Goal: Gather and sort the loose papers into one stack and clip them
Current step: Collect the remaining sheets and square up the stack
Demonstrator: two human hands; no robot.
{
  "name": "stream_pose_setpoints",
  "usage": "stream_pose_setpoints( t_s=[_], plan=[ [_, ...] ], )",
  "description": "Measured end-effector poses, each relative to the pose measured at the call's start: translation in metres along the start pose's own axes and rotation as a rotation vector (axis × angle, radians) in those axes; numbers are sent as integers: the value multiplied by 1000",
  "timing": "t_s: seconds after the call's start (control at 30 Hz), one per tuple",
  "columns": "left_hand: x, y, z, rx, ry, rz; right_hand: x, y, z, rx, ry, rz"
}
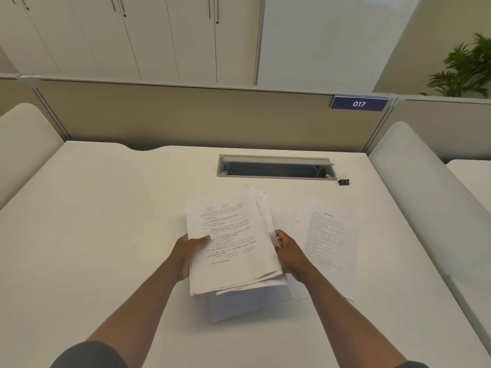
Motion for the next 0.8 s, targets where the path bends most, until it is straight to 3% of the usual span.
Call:
stream_pose_setpoints(
  t_s=[0.3,0.47,0.63,0.8],
  plan=[
    [-3,25,16,226,129,227,16,-39,-13,44,42,26],
    [-8,41,18,277,134,289,37,-79,-13,178,139,-61],
    [-16,44,21,332,121,403,71,-136,-23,466,318,-386],
    [-22,49,22,366,120,512,87,-162,-31,571,552,-657]
  ],
)
Point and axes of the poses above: each hand's wrist, its own z-axis towards the middle knuckle, its own y-axis out of the palm, x = y × z, the point moved 6 cm from there along z, towards the middle knuckle, and after that the axes turned 4 degrees about -x, right-handed, at the moved point
